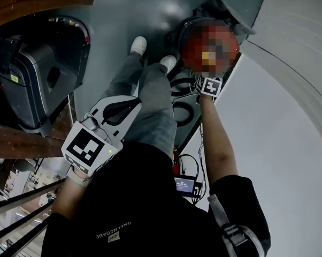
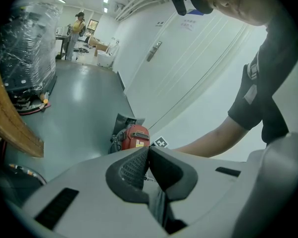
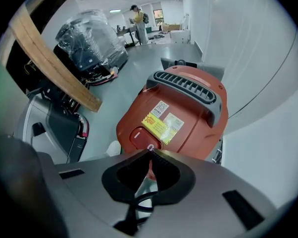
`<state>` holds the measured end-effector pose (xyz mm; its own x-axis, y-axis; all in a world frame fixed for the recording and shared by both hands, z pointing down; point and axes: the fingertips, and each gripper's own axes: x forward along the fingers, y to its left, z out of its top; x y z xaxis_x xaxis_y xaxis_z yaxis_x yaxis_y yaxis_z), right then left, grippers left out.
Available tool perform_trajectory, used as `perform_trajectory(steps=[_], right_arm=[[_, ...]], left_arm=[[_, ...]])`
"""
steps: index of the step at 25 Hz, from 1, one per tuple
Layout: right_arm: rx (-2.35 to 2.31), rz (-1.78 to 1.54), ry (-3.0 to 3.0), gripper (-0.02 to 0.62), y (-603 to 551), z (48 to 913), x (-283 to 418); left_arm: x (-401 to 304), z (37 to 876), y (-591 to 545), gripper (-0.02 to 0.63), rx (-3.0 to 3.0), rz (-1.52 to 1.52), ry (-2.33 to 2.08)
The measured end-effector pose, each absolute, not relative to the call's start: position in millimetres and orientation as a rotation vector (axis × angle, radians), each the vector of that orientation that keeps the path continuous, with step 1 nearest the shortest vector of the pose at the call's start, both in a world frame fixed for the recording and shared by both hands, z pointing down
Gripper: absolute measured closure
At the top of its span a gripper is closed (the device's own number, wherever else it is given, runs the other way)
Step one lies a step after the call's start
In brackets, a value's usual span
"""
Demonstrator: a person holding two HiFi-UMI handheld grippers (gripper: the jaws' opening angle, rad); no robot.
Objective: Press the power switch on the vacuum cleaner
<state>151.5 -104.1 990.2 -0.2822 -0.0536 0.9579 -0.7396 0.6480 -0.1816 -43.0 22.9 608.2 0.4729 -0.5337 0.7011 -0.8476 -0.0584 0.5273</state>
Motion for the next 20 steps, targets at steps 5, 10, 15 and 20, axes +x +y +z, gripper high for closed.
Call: perform_trajectory(steps=[5,10,15,20], right_arm=[[0.635,0.768,-1.702,0.56,-107.1,981.2,152.5],[0.634,0.769,-1.696,0.56,-103.2,962.4,156.8],[0.631,0.773,-1.726,0.56,-103.1,926.7,150.0],[0.661,0.79,-1.788,0.56,-109.6,869.3,135.0]], left_arm=[[-48.8,598.9,18.8,0.591,1.723,0.376,-1.189],[-61.5,582.8,11.6,0.591,1.719,0.332,-1.216],[-69.9,563.0,6.6,0.591,1.746,0.316,-1.226],[-82.5,537.1,-1.2,0.591,1.787,0.303,-1.235]])
